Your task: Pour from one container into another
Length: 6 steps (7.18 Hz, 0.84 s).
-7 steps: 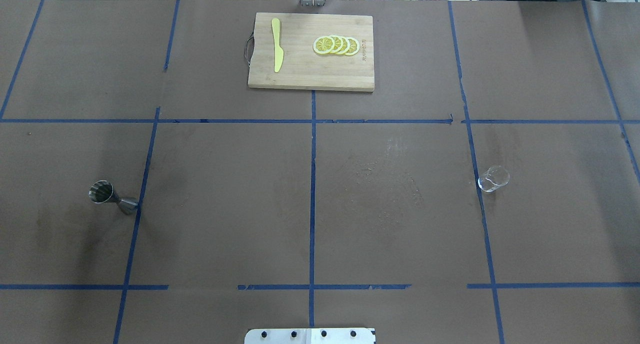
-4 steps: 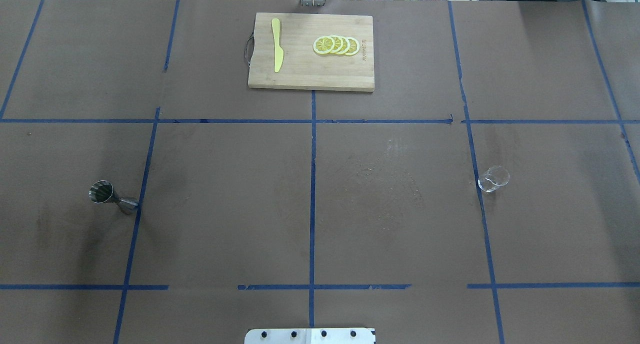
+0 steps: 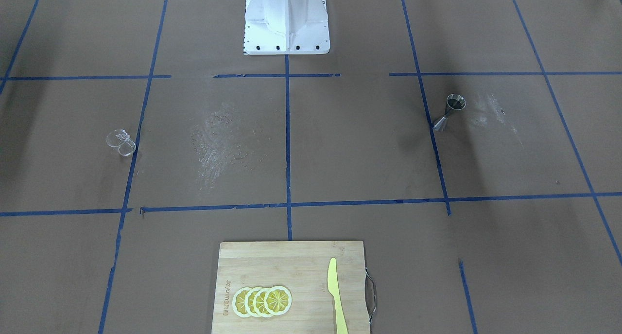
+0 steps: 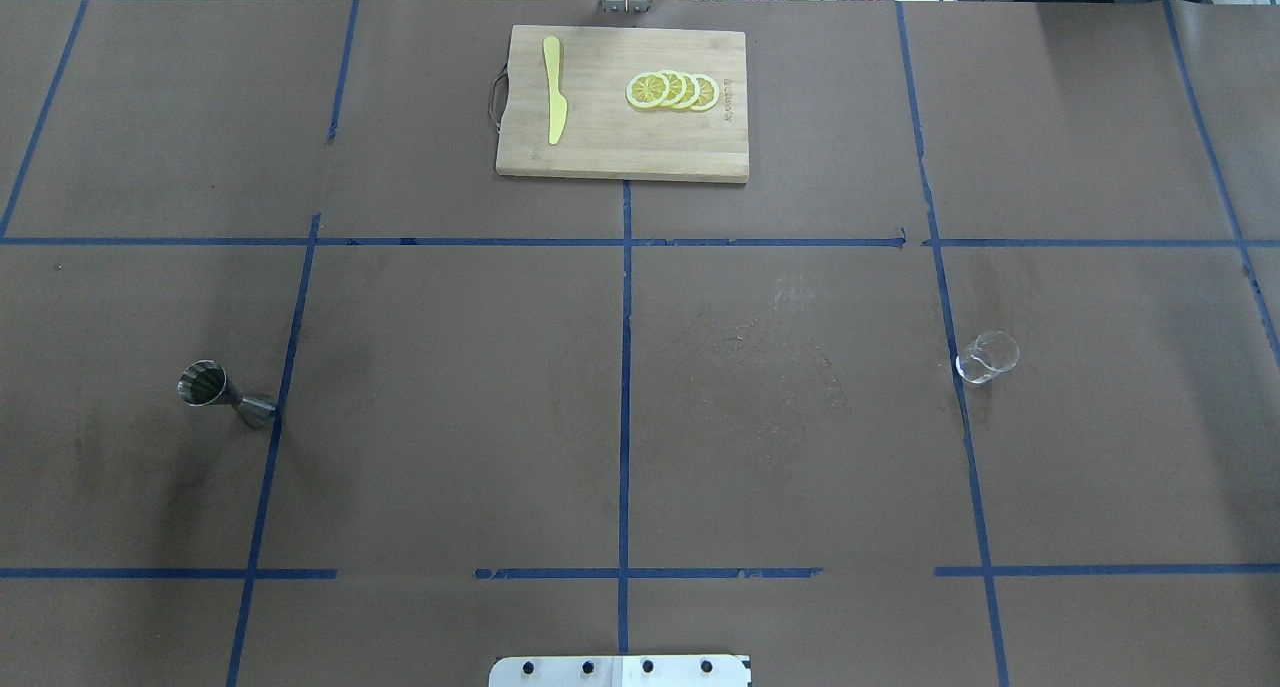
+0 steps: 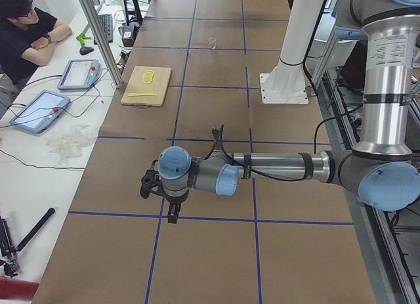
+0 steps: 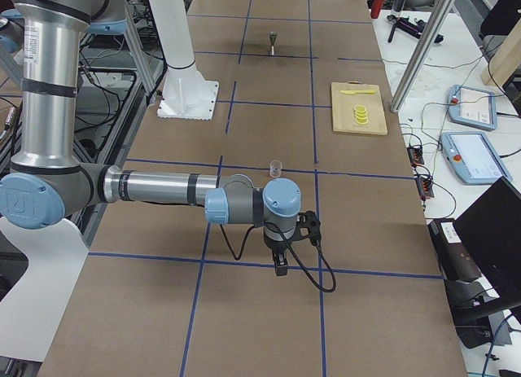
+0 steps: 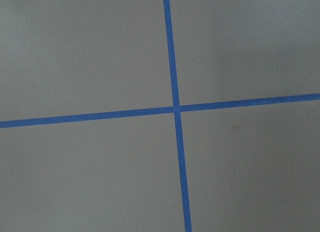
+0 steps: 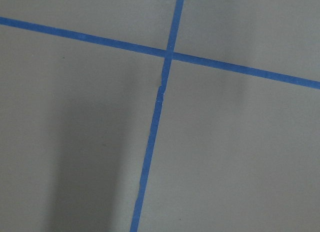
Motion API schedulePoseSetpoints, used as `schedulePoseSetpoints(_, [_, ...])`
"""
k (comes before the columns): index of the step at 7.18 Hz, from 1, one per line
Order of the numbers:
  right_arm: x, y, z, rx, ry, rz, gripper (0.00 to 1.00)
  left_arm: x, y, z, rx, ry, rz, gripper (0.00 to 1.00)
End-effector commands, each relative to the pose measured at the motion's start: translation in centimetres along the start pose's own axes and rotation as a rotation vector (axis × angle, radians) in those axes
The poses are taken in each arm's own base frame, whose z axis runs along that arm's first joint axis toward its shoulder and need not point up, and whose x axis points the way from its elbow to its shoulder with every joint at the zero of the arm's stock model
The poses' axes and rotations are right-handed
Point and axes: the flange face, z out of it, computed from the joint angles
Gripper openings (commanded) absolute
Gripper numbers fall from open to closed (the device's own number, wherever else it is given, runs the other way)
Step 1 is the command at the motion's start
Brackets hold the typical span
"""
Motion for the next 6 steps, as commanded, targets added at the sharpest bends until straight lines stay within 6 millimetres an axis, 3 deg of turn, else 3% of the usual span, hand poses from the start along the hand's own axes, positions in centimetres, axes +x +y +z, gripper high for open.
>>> schedulePoseSetpoints(1, [0.05, 0.03, 0.06, -0.001, 0.0, 0.001, 1.0, 0.09, -0.03, -0.01, 0.0, 0.001, 0.002, 1.0])
schedulePoseSetpoints(6, [0.19, 0.72, 0.31, -0.008, -0.001, 0.007, 1.0, 0.17, -0.2, -0.09, 0.002, -0.001, 0.004, 1.0])
